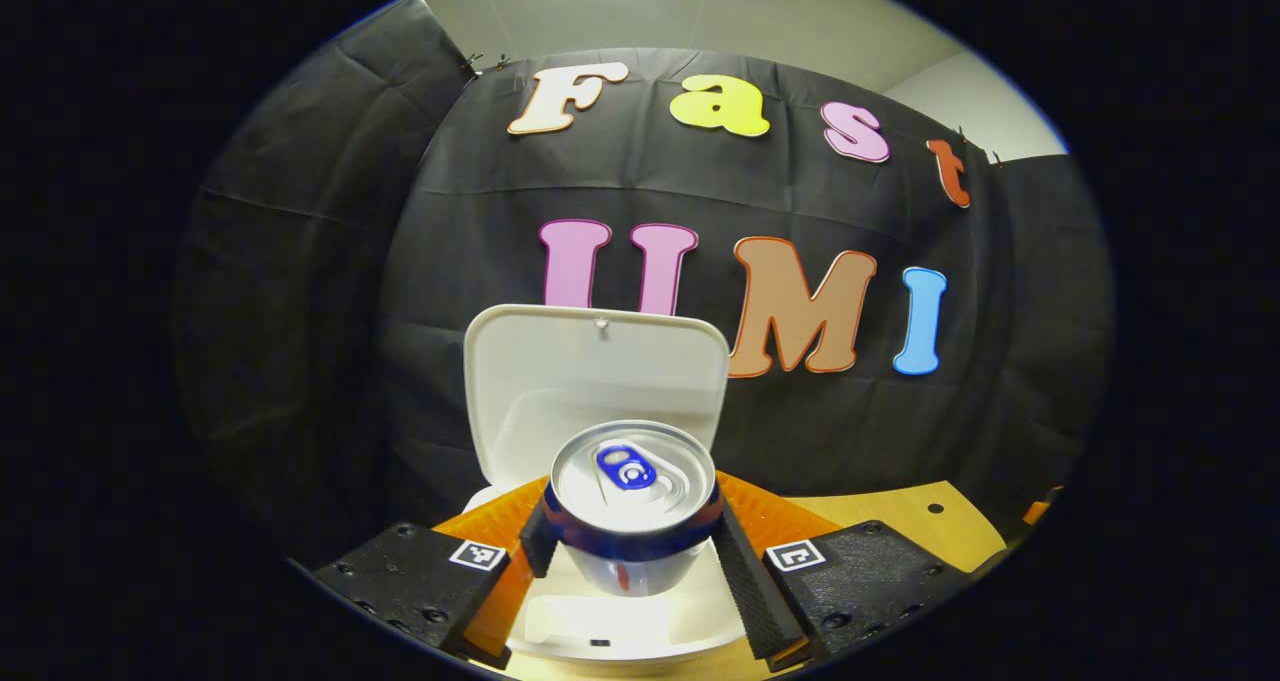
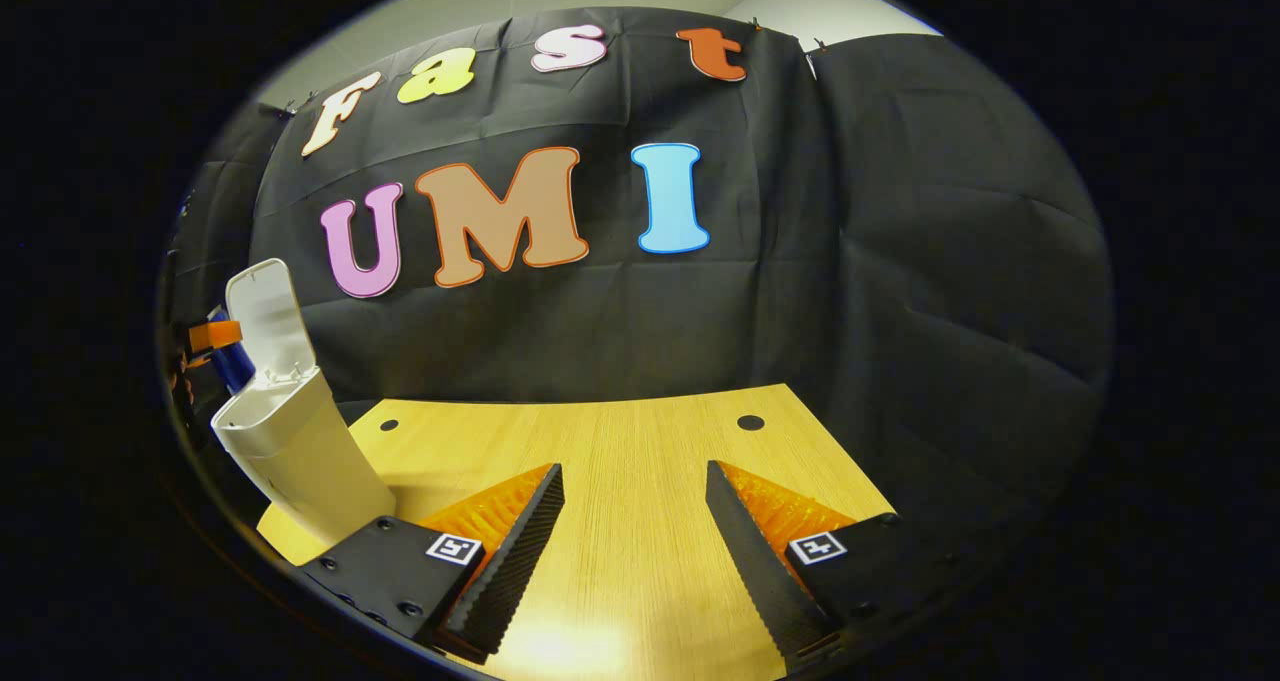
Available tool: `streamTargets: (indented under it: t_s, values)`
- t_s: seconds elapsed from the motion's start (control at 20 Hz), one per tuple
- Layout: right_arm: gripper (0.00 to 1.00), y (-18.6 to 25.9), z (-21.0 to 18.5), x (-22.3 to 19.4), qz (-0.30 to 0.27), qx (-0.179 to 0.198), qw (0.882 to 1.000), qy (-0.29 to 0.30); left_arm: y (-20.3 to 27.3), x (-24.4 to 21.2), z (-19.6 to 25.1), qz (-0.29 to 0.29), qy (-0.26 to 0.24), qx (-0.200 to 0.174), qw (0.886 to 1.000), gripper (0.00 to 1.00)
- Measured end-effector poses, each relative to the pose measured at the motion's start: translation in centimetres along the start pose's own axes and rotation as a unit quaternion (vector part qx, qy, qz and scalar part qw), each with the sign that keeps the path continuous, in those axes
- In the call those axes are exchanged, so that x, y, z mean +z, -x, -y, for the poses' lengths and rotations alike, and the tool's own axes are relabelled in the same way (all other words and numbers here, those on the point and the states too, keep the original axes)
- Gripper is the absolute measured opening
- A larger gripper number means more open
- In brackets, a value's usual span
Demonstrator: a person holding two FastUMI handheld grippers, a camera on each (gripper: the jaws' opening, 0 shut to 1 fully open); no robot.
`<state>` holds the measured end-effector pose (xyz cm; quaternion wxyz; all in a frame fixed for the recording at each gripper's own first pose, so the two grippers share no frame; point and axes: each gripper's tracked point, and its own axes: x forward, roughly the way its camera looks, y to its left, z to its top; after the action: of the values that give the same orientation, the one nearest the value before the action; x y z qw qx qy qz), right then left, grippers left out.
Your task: Press the lid of the desktop garbage bin to open it, pick up the crumpled paper on the desktop and throw it into the bin, then pick up the pop can on the desktop and drop it into the bin, and finally close the garbage bin lid.
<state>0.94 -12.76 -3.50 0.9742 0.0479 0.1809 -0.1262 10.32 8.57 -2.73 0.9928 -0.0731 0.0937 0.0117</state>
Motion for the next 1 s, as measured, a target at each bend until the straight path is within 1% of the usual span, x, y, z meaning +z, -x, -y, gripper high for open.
streamTargets:
  t_s: [0.05,0.1,0.25,0.3,0.35,0.55,0.65,0.7,0.75,0.8,1.0]
  values:
    - [0.95,0.0,0.0,0.1,0.001,0.0,1.0,0.001,0.0,0.0,-0.5,0.002,-0.001,0.006,1.0,0.88]
    - [0.95,0.0,-0.1,0.3,0.0,0.0,1.0,0.002,0.2,0.1,-0.7,0.005,-0.001,0.007,1.0,0.91]
    - [0.95,-0.5,-1.2,1.3,-0.004,-0.005,1.0,0.001,0.3,1.0,-0.7,0.018,-0.007,0.002,1.0,0.91]
    - [0.95,-0.3,-1.0,1.0,-0.005,-0.007,1.0,-0.001,0.3,1.5,-0.8,0.024,-0.01,0.001,1.0,0.88]
    - [0.95,-0.2,-0.7,0.9,-0.006,-0.009,1.0,-0.003,0.3,2.1,-0.7,0.03,-0.013,-0.002,0.999,0.91]
    - [0.95,0.7,0.4,-0.1,-0.009,-0.02,1.0,-0.016,-0.3,5.2,-0.4,0.052,-0.017,-0.014,0.998,0.91]
    - [0.95,0.9,0.7,-0.2,-0.007,-0.023,0.999,-0.025,-1.1,7.8,-0.6,0.074,-0.019,-0.015,0.997,0.93]
    - [0.99,1.1,0.8,-0.3,-0.006,-0.024,0.999,-0.028,-1.6,9.3,-0.6,0.085,-0.02,-0.015,0.996,0.92]
    - [0.99,1.2,1.0,-0.6,-0.007,-0.026,0.999,-0.028,-2.2,10.6,-0.5,0.095,-0.021,-0.02,0.995,0.93]
    - [0.96,1.3,1.2,-0.7,-0.009,-0.028,0.999,-0.028,-2.9,11.9,-0.3,0.1,-0.021,-0.023,0.994,0.92]
    - [0.95,1.6,1.8,-1.2,-0.016,-0.034,0.999,-0.035,-6.4,14.7,-0.8,0.105,-0.02,-0.018,0.994,0.93]
